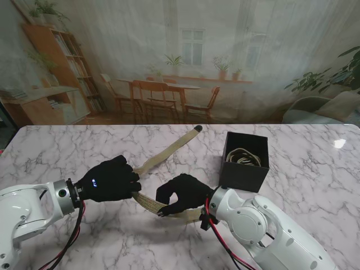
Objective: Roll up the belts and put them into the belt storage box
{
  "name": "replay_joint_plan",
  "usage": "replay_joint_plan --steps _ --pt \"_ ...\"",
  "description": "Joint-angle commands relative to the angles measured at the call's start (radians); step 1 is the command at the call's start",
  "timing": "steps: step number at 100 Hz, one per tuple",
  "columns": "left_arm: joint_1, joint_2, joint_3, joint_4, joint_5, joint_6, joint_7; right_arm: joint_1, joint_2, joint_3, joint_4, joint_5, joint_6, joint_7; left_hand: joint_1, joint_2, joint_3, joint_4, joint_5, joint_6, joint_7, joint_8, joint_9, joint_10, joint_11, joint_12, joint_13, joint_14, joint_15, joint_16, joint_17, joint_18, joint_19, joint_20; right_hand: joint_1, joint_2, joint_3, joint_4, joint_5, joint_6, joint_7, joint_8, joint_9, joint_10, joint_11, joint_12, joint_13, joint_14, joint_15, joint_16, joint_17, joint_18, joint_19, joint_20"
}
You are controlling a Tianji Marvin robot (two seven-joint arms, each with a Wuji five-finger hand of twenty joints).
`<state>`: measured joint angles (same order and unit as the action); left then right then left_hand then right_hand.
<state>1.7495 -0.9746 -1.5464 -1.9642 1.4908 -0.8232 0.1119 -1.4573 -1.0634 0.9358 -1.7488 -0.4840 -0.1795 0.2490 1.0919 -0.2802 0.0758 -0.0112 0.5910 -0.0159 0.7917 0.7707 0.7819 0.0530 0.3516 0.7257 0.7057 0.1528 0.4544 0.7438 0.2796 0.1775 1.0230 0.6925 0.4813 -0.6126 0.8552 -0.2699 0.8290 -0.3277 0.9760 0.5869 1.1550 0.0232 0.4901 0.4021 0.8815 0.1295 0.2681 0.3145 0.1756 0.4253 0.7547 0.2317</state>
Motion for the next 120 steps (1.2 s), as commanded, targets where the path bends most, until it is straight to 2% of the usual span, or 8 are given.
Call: replay_joint_plan --steps 1,10,19,31,65,83,106,120 --pt "-0.004 0.003 -0.001 0.009 0.003 0.008 -0.019 -0.021 0.008 0.009 -0.016 -0.01 -0.004 0.006 0.052 0.013 0.014 0.008 0.025 -0.016 0.022 0.022 0.021 -0.011 -0.003 0.014 0.023 -0.002 -0.004 0.01 0.001 0.008 0.04 0.009 0.056 -0.048 0.064 -0.006 0.006 -0.009 0.079 0.023 0.127 -0.017 0.089 0.06 0.128 -0.071 0.081 0.05 0.06 -0.01 0.057 -0.001" --pt "-0.004 0.003 -0.002 0.015 0.004 0.014 -0.021 -0.04 0.012 0.026 -0.027 -0.027 -0.021 0.009 0.051 0.014 0.014 0.008 0.025 -0.014 0.022 0.022 0.021 -0.011 -0.004 0.014 0.022 -0.002 -0.005 0.01 0.001 0.007 0.039 0.008 0.112 -0.055 0.115 0.004 -0.043 0.063 0.054 -0.06 0.196 -0.026 0.211 0.148 0.228 -0.096 0.148 0.105 0.144 -0.049 0.163 0.035" --pt "-0.001 0.004 -0.004 0.021 0.009 0.022 -0.02 -0.062 0.017 0.051 -0.038 -0.056 -0.035 0.012 0.052 0.015 0.015 0.009 0.025 -0.015 0.023 0.023 0.022 -0.01 -0.005 0.015 0.023 -0.002 -0.005 0.01 0.0 0.008 0.04 0.009 0.15 -0.042 0.138 0.008 -0.054 0.12 -0.003 -0.204 0.223 -0.022 0.263 0.165 0.27 -0.106 0.187 0.139 0.194 -0.083 0.241 0.059" --pt "0.004 0.004 -0.006 0.035 0.011 0.036 -0.025 -0.1 0.022 0.093 -0.056 -0.104 -0.037 0.018 0.051 0.015 0.014 0.008 0.023 -0.014 0.023 0.023 0.021 -0.01 -0.005 0.016 0.023 -0.002 -0.004 0.011 0.0 0.008 0.04 0.009 0.17 -0.031 0.139 0.011 0.016 0.136 0.009 -0.259 0.241 -0.001 0.286 0.172 0.291 -0.107 0.216 0.163 0.231 -0.116 0.305 0.077" --pt "-0.009 0.005 0.049 0.124 -0.01 0.112 -0.106 -0.198 0.036 0.2 -0.078 -0.339 -0.07 0.007 0.049 0.014 0.014 0.008 0.024 -0.015 0.022 0.023 0.022 -0.006 -0.005 0.015 0.027 -0.001 -0.003 0.012 0.002 0.011 0.04 0.009 0.174 -0.036 0.181 0.008 0.057 0.078 0.048 -0.208 0.281 -0.007 0.3 0.235 0.372 -0.148 0.329 0.232 0.375 -0.232 0.506 0.141" --pt "-0.038 0.006 0.101 0.176 -0.037 0.142 -0.169 -0.217 0.035 0.2 -0.061 -0.478 -0.049 -0.062 0.05 0.014 0.016 0.009 0.024 -0.015 0.023 0.023 0.024 -0.007 -0.003 0.014 0.027 0.0 -0.002 0.013 0.0 0.012 0.038 0.009 0.181 -0.032 0.19 0.007 0.051 0.074 0.052 -0.194 0.273 -0.001 0.308 0.257 0.367 -0.139 0.344 0.245 0.383 -0.237 0.521 0.145" --pt "-0.069 0.008 0.156 0.229 -0.058 0.179 -0.214 -0.232 0.035 0.205 -0.05 -0.518 -0.036 -0.083 0.039 0.019 0.012 0.007 0.021 -0.013 0.017 0.017 0.016 -0.004 -0.005 0.009 0.023 0.003 -0.004 0.012 -0.004 0.014 0.038 0.009 0.187 -0.024 0.19 0.006 0.042 0.067 0.056 -0.176 0.265 0.006 0.318 0.278 0.364 -0.132 0.354 0.254 0.377 -0.227 0.52 0.144" --pt "-0.07 0.007 0.159 0.241 -0.053 0.197 -0.191 -0.24 0.035 0.214 -0.052 -0.523 -0.031 -0.089 -0.035 0.088 -0.051 0.003 0.007 0.01 -0.16 -0.117 -0.047 0.034 0.0 -0.206 -0.014 0.022 -0.038 -0.014 -0.033 0.021 0.003 -0.006 0.188 -0.022 0.189 0.007 0.04 0.065 0.056 -0.171 0.263 0.006 0.318 0.282 0.362 -0.132 0.354 0.256 0.375 -0.227 0.519 0.144"
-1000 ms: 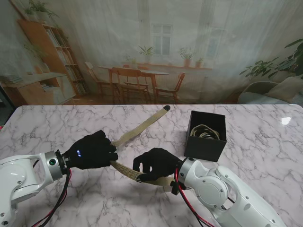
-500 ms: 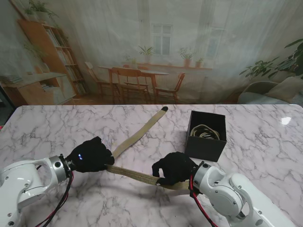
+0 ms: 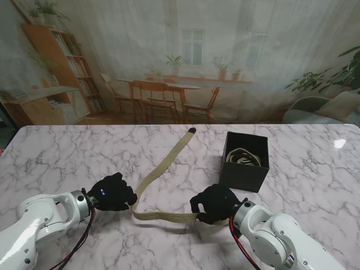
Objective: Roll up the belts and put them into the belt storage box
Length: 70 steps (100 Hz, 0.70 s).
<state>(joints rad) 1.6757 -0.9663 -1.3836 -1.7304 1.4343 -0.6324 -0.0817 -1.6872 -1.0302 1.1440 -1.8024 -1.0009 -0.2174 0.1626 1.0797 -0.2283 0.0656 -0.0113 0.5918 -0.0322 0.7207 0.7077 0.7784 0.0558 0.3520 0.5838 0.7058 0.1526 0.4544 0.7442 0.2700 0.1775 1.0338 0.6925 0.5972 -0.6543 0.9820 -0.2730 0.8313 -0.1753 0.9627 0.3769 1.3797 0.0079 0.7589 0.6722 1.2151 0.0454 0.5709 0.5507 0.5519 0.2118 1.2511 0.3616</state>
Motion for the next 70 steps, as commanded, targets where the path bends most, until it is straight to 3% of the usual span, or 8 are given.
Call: replay_joint_plan --steps 1,17,27,36,50,59,66,70 --pt "0.004 -0.002 -0.005 0.007 0.001 0.006 0.004 -0.011 0.001 0.006 0.002 -0.007 0.007 -0.002 -0.028 0.039 -0.044 0.003 0.003 0.028 -0.107 -0.061 -0.051 0.033 -0.007 -0.073 -0.019 0.024 -0.043 -0.018 -0.027 0.023 -0.015 -0.009 0.073 0.02 0.063 0.01 0.037 -0.087 0.07 0.04 0.039 0.021 0.05 0.012 0.028 -0.047 0.051 0.019 -0.002 -0.014 0.022 0.014" --pt "0.011 -0.003 -0.018 0.011 0.001 0.007 0.035 -0.018 0.001 0.017 -0.005 -0.009 0.006 -0.002 -0.155 0.144 -0.077 0.003 -0.062 0.055 -0.395 -0.148 -0.204 0.07 -0.163 -0.239 -0.107 0.026 -0.158 -0.149 -0.098 0.044 -0.18 -0.093 0.074 0.022 0.06 0.01 0.035 -0.087 0.07 0.045 0.036 0.021 0.05 0.017 0.026 -0.047 0.051 0.021 -0.01 -0.013 0.015 0.011" --pt "-0.001 -0.001 -0.01 0.025 0.01 0.008 0.044 -0.022 0.001 0.02 -0.01 -0.008 0.006 0.001 -0.228 0.126 -0.081 0.001 -0.152 0.072 -0.522 -0.246 -0.357 0.105 -0.253 -0.339 -0.193 0.044 -0.233 -0.246 -0.133 0.028 -0.276 -0.15 0.075 0.025 0.058 0.01 0.035 -0.089 0.069 0.047 0.034 0.021 0.05 0.02 0.024 -0.047 0.05 0.022 -0.013 -0.011 0.01 0.009" --pt "-0.029 -0.003 0.011 0.046 -0.028 0.006 0.009 -0.022 0.001 0.021 -0.012 -0.008 0.007 0.005 -0.288 0.097 -0.085 -0.001 -0.277 0.112 -0.642 -0.341 -0.468 0.135 -0.299 -0.401 -0.251 0.055 -0.262 -0.306 -0.153 -0.005 -0.327 -0.181 0.075 0.026 0.057 0.01 0.033 -0.089 0.068 0.047 0.031 0.02 0.049 0.022 0.02 -0.048 0.049 0.022 -0.013 -0.011 0.009 0.008" --pt "-0.1 -0.003 0.078 0.095 -0.11 0.003 -0.103 -0.019 0.001 0.021 -0.012 -0.005 0.005 0.006 -0.366 0.05 -0.09 -0.005 -0.339 0.114 -0.704 -0.409 -0.526 0.149 -0.32 -0.449 -0.296 0.064 -0.276 -0.354 -0.166 -0.023 -0.377 -0.217 0.076 0.027 0.056 0.011 0.033 -0.091 0.069 0.05 0.03 0.019 0.051 0.026 0.02 -0.049 0.049 0.024 -0.013 -0.012 0.008 0.007" --pt "-0.146 0.001 0.129 0.135 -0.126 0.001 -0.127 -0.022 0.001 0.023 -0.013 -0.006 0.006 0.004 -0.336 0.021 -0.074 -0.004 -0.233 0.03 -0.62 -0.38 -0.487 0.107 -0.269 -0.43 -0.278 0.033 -0.252 -0.354 -0.162 -0.019 -0.372 -0.219 0.078 0.028 0.057 0.011 0.033 -0.093 0.069 0.051 0.03 0.019 0.051 0.027 0.022 -0.047 0.051 0.026 -0.011 -0.009 0.007 0.007" --pt "-0.175 0.005 0.166 0.167 -0.107 0.012 -0.101 -0.027 0.0 0.028 -0.014 -0.009 0.007 -0.001 -0.199 0.034 -0.053 0.001 -0.04 -0.049 -0.427 -0.239 -0.424 0.078 -0.211 -0.375 -0.242 0.009 -0.222 -0.321 -0.15 0.012 -0.319 -0.186 0.082 0.029 0.059 0.012 0.032 -0.095 0.07 0.054 0.025 0.026 0.065 0.039 0.027 -0.034 0.058 0.029 -0.014 0.011 0.005 0.006" --pt "-0.187 0.008 0.179 0.18 -0.087 0.02 -0.084 -0.03 0.0 0.031 -0.014 -0.011 0.01 -0.006 -0.127 -0.012 -0.04 -0.001 0.043 -0.084 -0.309 -0.105 -0.395 0.069 -0.191 -0.354 -0.229 0.005 -0.215 -0.309 -0.145 0.019 -0.304 -0.177 0.086 0.03 0.061 0.012 0.031 -0.097 0.073 0.06 0.023 0.029 0.077 0.048 0.031 -0.027 0.063 0.031 -0.015 0.021 0.004 0.006"
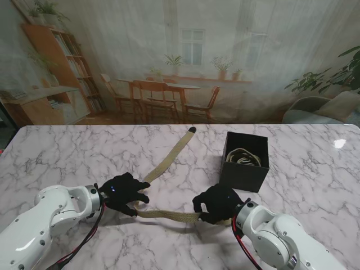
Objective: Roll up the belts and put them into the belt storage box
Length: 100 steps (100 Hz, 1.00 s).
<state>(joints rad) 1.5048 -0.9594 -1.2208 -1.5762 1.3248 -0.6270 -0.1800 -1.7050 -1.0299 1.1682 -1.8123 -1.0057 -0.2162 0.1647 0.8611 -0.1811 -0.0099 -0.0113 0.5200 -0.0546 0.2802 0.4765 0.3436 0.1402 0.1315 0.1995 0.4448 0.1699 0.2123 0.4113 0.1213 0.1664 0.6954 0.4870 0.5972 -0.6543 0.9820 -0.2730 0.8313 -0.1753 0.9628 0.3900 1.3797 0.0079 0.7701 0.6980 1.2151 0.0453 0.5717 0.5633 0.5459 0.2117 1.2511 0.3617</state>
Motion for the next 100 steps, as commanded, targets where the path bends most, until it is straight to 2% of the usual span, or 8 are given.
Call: replay_joint_plan --steps 1,7,10,19,34,60,85,100 --pt "-0.019 0.001 0.019 0.028 0.027 0.017 0.016 -0.013 -0.001 0.008 -0.005 -0.007 0.009 -0.009 0.105 -0.068 0.038 -0.001 0.131 -0.066 0.151 0.146 0.046 -0.018 0.033 0.034 0.034 -0.014 0.028 0.026 0.003 0.03 0.036 0.029 0.087 0.03 0.061 0.012 0.031 -0.096 0.074 0.048 0.023 0.03 0.067 0.023 0.032 -0.026 0.062 0.019 -0.01 0.022 0.004 0.006" --pt "-0.029 0.004 0.029 0.041 0.04 0.033 0.016 -0.018 -0.001 0.013 -0.007 -0.009 0.013 -0.009 0.165 -0.073 0.05 -0.001 0.223 -0.078 0.251 0.195 0.09 -0.031 0.055 0.054 0.045 -0.018 0.033 0.036 0.004 0.033 0.049 0.035 0.089 0.029 0.062 0.013 0.031 -0.096 0.076 0.051 0.024 0.034 0.07 0.027 0.035 -0.021 0.064 0.019 -0.011 0.027 0.002 0.006" --pt "-0.033 0.005 0.032 0.048 0.046 0.04 0.016 -0.02 -0.001 0.016 -0.007 -0.01 0.014 -0.011 0.185 -0.067 0.045 0.002 0.232 -0.077 0.327 0.164 0.108 -0.037 0.06 0.072 0.047 -0.019 0.032 0.046 -0.005 0.036 0.051 0.034 0.09 0.029 0.063 0.013 0.03 -0.095 0.077 0.054 0.024 0.035 0.072 0.028 0.036 -0.02 0.065 0.02 -0.012 0.029 0.001 0.005" --pt "-0.032 0.009 0.029 0.054 0.081 0.067 -0.002 -0.026 -0.002 0.023 -0.009 -0.015 0.016 -0.017 0.197 -0.062 0.045 0.002 0.235 -0.067 0.398 0.141 0.128 -0.034 0.071 0.098 0.045 -0.015 0.034 0.058 -0.018 0.047 0.044 0.034 0.089 0.03 0.064 0.012 0.029 -0.1 0.079 0.059 0.023 0.036 0.076 0.032 0.036 -0.022 0.067 0.021 -0.01 0.027 0.001 0.005" --pt "-0.018 0.017 0.002 0.063 0.15 0.092 0.005 -0.032 -0.002 0.033 -0.012 -0.024 0.02 -0.021 0.205 -0.049 0.05 0.002 0.233 -0.046 0.41 0.143 0.15 -0.036 0.079 0.106 0.052 -0.019 0.039 0.063 -0.015 0.046 0.053 0.04 0.089 0.031 0.063 0.012 0.027 -0.107 0.078 0.062 0.022 0.036 0.078 0.036 0.037 -0.028 0.069 0.022 -0.006 0.021 0.001 0.005" --pt "0.082 0.023 -0.138 0.031 0.284 0.157 0.056 -0.042 -0.001 0.053 0.002 -0.071 0.047 -0.027 0.214 -0.023 0.046 -0.003 0.244 -0.023 0.4 0.125 0.2 -0.042 0.089 0.12 0.067 -0.014 0.045 0.072 -0.005 0.045 0.076 0.055 0.095 0.038 0.062 0.012 0.021 -0.114 0.08 0.075 0.015 0.044 0.094 0.052 0.039 -0.019 0.087 0.034 -0.007 0.024 0.0 0.005" --pt "0.201 0.025 -0.281 -0.004 0.406 0.251 0.12 -0.054 0.006 0.056 0.023 -0.202 0.071 -0.07 0.231 0.005 0.04 -0.002 0.263 0.004 0.376 0.107 0.296 -0.066 0.12 0.151 0.108 -0.019 0.062 0.09 0.017 0.047 0.108 0.074 0.096 0.042 0.058 0.013 0.017 -0.126 0.08 0.081 0.009 0.046 0.108 0.066 0.034 -0.017 0.101 0.044 -0.013 0.029 0.0 0.007" --pt "0.246 0.019 -0.336 -0.014 0.429 0.305 0.129 -0.041 0.009 0.042 0.045 -0.229 0.092 -0.067 0.235 0.005 0.037 -0.001 0.265 0.008 0.365 0.103 0.311 -0.065 0.114 0.156 0.109 -0.014 0.057 0.092 0.015 0.052 0.111 0.078 0.096 0.045 0.056 0.013 0.015 -0.126 0.08 0.083 0.008 0.043 0.107 0.068 0.033 -0.018 0.101 0.045 -0.015 0.027 -0.002 0.007"
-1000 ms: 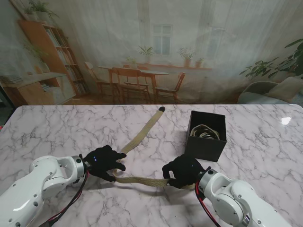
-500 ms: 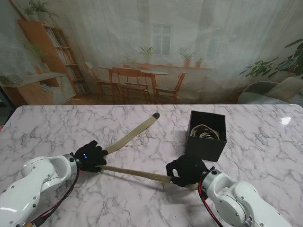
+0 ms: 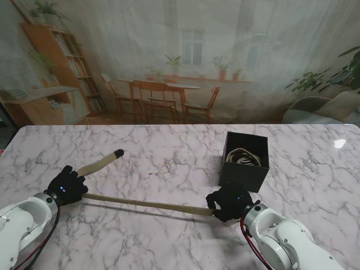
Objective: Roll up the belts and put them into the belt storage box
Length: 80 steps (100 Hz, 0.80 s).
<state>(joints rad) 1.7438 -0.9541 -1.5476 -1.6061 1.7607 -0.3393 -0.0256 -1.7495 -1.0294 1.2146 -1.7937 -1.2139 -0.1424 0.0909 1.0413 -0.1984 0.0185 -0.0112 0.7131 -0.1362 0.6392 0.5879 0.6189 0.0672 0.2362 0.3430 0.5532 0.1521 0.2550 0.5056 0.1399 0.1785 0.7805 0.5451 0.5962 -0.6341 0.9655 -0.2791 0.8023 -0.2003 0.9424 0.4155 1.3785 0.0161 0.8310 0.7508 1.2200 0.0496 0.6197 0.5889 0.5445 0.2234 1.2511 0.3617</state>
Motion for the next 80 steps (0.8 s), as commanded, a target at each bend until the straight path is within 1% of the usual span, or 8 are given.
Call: replay_joint_plan --steps 1,21,36,51,61,63,70,80 --pt "0.008 0.013 -0.011 0.016 -0.005 0.02 -0.027 0.005 0.008 -0.006 0.029 -0.025 0.019 0.006 0.055 0.023 0.009 -0.001 0.072 0.09 0.005 -0.009 0.037 0.009 0.009 0.013 0.0 0.004 0.014 -0.002 -0.004 0.039 0.026 0.02 0.098 0.025 0.072 0.019 0.043 -0.101 0.1 0.057 0.009 0.035 0.046 0.015 0.028 -0.022 0.053 0.02 -0.013 0.015 -0.002 0.007" --pt "-0.019 0.016 0.016 0.071 0.005 0.058 -0.075 0.043 0.011 -0.053 0.086 -0.036 0.059 -0.008 0.054 0.021 0.003 0.001 0.083 0.099 -0.024 -0.034 0.064 0.005 0.008 0.022 0.018 0.003 0.017 0.003 0.006 0.037 0.032 0.024 0.092 0.031 0.061 0.019 0.037 -0.108 0.091 0.05 0.003 0.023 0.016 -0.002 0.018 -0.017 0.022 0.004 -0.021 0.026 -0.011 0.005" --pt "-0.053 0.018 0.062 0.111 -0.007 0.078 -0.106 0.069 0.013 -0.089 0.123 -0.045 0.085 -0.021 0.03 0.026 -0.009 0.0 0.082 0.105 -0.045 -0.052 0.073 0.005 0.008 0.026 0.026 0.003 0.019 0.007 0.007 0.037 0.033 0.025 0.065 0.033 0.031 0.019 0.01 -0.085 0.047 -0.027 -0.004 -0.009 -0.053 -0.071 -0.002 -0.021 -0.034 -0.026 -0.038 0.035 -0.028 0.001" --pt "-0.06 0.017 0.069 0.116 -0.017 0.082 -0.107 0.07 0.017 -0.09 0.129 -0.068 0.09 -0.003 0.031 0.026 -0.004 0.004 0.088 0.112 -0.053 -0.054 0.083 0.006 0.011 0.03 0.036 0.005 0.025 0.012 0.013 0.038 0.041 0.029 -0.083 -0.013 -0.029 0.002 -0.048 -0.03 -0.002 -0.091 -0.105 -0.004 -0.194 -0.16 -0.086 -0.006 -0.12 -0.061 -0.073 0.042 -0.052 -0.001" --pt "-0.054 0.017 0.06 0.108 -0.012 0.078 -0.102 0.057 0.019 -0.076 0.125 -0.091 0.086 -0.012 0.04 0.031 0.001 0.004 0.102 0.121 -0.035 -0.039 0.091 0.003 0.015 0.033 0.043 0.004 0.028 0.015 0.018 0.039 0.048 0.032 -0.176 -0.028 -0.043 0.034 -0.03 -0.003 -0.134 -0.022 -0.227 0.012 -0.266 -0.188 -0.178 0.013 -0.183 -0.081 -0.104 0.042 -0.069 0.01" --pt "-0.053 0.017 0.058 0.106 -0.012 0.078 -0.1 0.053 0.019 -0.072 0.123 -0.096 0.086 -0.015 0.039 0.032 0.001 0.003 0.101 0.121 -0.033 -0.036 0.093 0.003 0.015 0.033 0.044 0.003 0.028 0.015 0.017 0.038 0.048 0.032 -0.186 -0.025 -0.055 0.053 -0.026 0.001 -0.175 0.021 -0.261 0.018 -0.277 -0.19 -0.2 0.02 -0.189 -0.085 -0.112 0.042 -0.074 0.015" --pt "-0.049 0.016 0.052 0.103 -0.011 0.081 -0.099 0.04 0.019 -0.056 0.118 -0.112 0.085 -0.031 0.04 0.032 0.001 0.003 0.099 0.123 -0.029 -0.032 0.092 0.003 0.015 0.034 0.044 0.005 0.028 0.016 0.017 0.04 0.05 0.033 -0.227 -0.017 -0.063 0.122 -0.026 0.009 -0.229 0.078 -0.341 0.033 -0.284 -0.189 -0.252 0.031 -0.19 -0.087 -0.128 0.042 -0.078 0.024" --pt "-0.047 0.016 0.047 0.103 -0.009 0.087 -0.092 0.02 0.017 -0.035 0.112 -0.134 0.096 -0.072 0.045 0.031 0.003 0.004 0.102 0.128 -0.022 -0.026 0.094 0.002 0.017 0.035 0.046 0.004 0.029 0.018 0.018 0.04 0.052 0.034 -0.252 -0.012 -0.097 0.138 -0.054 0.021 -0.258 0.122 -0.456 0.063 -0.246 -0.165 -0.333 0.05 -0.161 -0.078 -0.151 0.048 -0.074 0.035"
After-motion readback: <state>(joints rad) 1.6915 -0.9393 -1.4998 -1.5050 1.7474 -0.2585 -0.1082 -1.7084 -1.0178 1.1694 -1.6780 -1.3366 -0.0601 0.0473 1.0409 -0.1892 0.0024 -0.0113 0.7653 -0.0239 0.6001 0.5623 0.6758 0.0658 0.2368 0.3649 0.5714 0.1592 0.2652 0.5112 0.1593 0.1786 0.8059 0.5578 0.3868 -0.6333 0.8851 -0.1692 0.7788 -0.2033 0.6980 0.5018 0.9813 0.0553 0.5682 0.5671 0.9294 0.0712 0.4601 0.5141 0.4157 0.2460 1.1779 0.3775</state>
